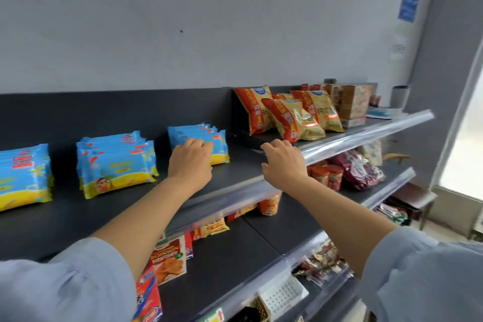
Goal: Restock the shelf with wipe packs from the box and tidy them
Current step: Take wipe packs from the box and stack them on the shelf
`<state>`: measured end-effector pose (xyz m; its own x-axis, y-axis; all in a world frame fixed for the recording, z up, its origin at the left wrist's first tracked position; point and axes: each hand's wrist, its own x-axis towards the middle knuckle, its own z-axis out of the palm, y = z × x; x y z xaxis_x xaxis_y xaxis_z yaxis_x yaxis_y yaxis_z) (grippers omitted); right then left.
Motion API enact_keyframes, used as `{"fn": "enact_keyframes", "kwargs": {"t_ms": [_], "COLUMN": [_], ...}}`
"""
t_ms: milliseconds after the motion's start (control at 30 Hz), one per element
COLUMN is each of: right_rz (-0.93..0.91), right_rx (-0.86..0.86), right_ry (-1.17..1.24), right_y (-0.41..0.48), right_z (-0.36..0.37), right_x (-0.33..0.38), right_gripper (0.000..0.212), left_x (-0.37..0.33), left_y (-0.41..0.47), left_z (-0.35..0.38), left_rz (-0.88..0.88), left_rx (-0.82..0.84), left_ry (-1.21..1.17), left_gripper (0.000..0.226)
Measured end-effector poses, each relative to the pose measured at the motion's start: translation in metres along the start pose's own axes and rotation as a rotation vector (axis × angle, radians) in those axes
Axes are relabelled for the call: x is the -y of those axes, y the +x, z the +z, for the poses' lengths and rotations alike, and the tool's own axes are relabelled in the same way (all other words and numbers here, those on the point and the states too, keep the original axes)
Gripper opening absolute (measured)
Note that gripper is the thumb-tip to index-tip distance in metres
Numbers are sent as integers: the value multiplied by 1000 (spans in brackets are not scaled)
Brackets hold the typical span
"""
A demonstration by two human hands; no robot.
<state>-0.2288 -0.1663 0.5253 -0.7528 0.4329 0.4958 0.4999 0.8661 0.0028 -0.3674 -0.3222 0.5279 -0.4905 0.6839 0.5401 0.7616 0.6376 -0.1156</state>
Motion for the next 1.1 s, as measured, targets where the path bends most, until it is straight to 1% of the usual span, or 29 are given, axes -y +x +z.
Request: {"fn": "enact_keyframes", "kwargs": {"t_ms": [300,400,533,667,833,933,1100], "right_rz": [214,267,320,368,436,475,515], "right_rx": [55,73,126,171,249,306,369], "right_ry": [-79,-92,-86,-95,-86,-66,-40], "right_y": [-75,-108,-151,-187,-227,-246,-267], "right_z": [-26,-30,-30,-24,-7,12,50], "right_x": [-118,-160,-210,-253,-294,-313,-342], "right_gripper": [36,35,38,33,34,29,36], "left_x": [-136,-189,-252,-310,-371,-398,-435], "left_y": [4,-4,-19,-35,-55,-64,-70], "left_z": [4,12,26,44,73,93,136], "left_rz": [181,233,284,333,378,405,461], "left_rx": [-17,11,55,113,188,247,362], "left_ry": [-96,-146,-210,-239,-281,-303,-301], "left_gripper": [46,46,42,41,40,40,41]}}
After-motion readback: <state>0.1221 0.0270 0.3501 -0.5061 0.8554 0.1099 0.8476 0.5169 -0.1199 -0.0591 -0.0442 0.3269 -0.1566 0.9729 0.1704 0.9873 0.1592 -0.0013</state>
